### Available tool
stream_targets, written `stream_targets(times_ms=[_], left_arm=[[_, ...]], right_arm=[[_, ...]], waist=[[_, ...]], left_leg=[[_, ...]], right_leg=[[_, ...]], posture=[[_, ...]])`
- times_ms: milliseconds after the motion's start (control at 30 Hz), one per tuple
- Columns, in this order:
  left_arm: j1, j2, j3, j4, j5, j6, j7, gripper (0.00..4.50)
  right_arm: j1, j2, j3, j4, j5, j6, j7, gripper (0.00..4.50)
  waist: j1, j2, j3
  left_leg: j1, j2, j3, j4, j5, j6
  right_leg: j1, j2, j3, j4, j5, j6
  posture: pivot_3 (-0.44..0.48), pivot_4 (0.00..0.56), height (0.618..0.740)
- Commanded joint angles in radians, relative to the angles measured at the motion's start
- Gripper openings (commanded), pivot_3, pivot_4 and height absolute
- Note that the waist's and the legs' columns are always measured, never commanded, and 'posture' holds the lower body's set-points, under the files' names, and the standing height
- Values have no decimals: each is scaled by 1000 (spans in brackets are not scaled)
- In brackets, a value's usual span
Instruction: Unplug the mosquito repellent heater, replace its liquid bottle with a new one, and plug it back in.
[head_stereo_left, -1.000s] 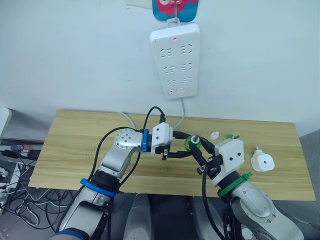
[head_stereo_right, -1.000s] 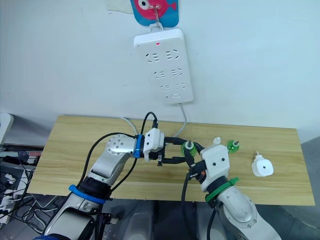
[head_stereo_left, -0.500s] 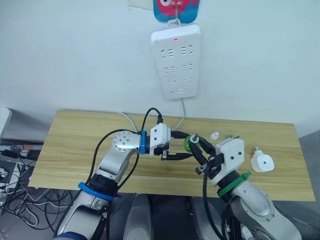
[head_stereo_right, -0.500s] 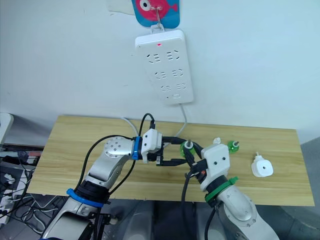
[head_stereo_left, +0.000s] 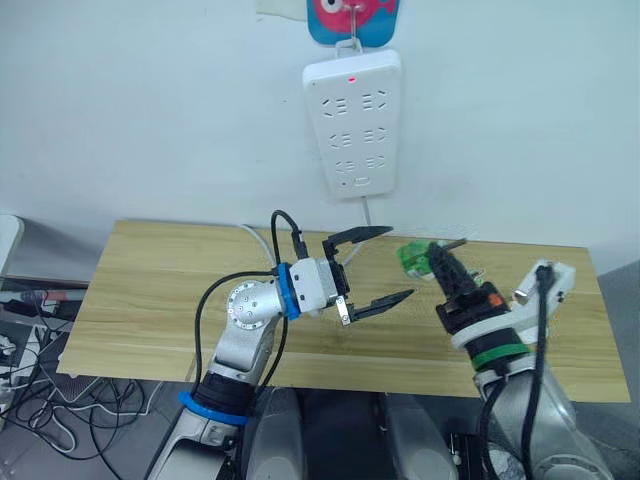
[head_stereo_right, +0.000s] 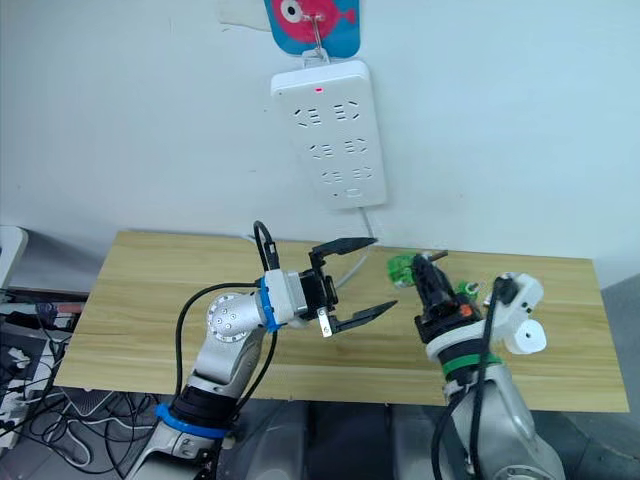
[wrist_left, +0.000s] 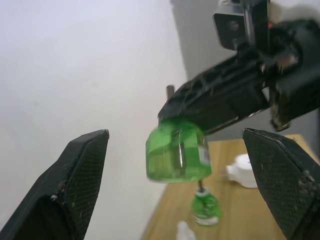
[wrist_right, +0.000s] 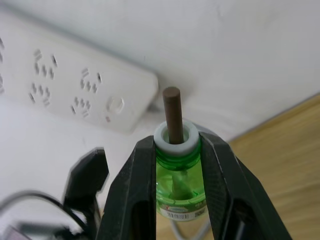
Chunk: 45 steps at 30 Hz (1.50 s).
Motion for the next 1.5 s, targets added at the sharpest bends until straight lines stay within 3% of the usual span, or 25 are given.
stream_targets(times_ms=[33, 333, 1167, 1267, 1433, 1500], left_arm=[[-31, -34, -18, 38, 28, -32, 55, 4484], [-73, -55, -39, 90, 19, -65, 76, 4484], [-104, -41, -52, 117, -47, -77, -1, 4484], [-100, -32, -53, 109, -65, -67, -21, 3889], [-96, -29, -52, 105, -73, -63, -30, 2283], [-96, -30, -52, 105, -74, -62, -29, 2252]], right_arm=[[-14, -23, -5, -52, 105, -75, -94, 846], [-53, -55, 81, -67, 188, -195, -198, 846], [-32, -210, 224, -67, 217, -350, -187, 846], [-29, -217, 230, -67, 216, -363, -184, 846], [-28, -228, 238, -67, 217, -374, -181, 846], [-29, -227, 243, -67, 216, -379, -181, 846]], waist=[[-2, 0, 0], [-8, 0, 0], [-8, 0, -4], [-8, 1, -8], [-8, 0, -13], [-8, 0, -13]], left_leg=[[0, 0, 0, 0, 0, 0], [0, 0, 0, 0, 0, 0], [0, 0, -1, 1, 2, -3], [0, 0, -1, 1, 2, -3], [0, 0, -1, 1, 2, -3], [0, 0, -1, 1, 1, -2]], right_leg=[[0, 0, 0, 0, 0, 0], [0, 0, 0, 0, 0, 0], [0, 1, 0, 1, 0, 0], [0, 1, 0, 1, 0, 0], [0, 1, 0, 1, 0, 0], [0, 1, 0, 1, 0, 0]], posture=[[-34, 357, 740], [-38, 358, 740], [-15, 327, 740], [-12, 323, 740], [-14, 328, 740], [-14, 328, 740]])
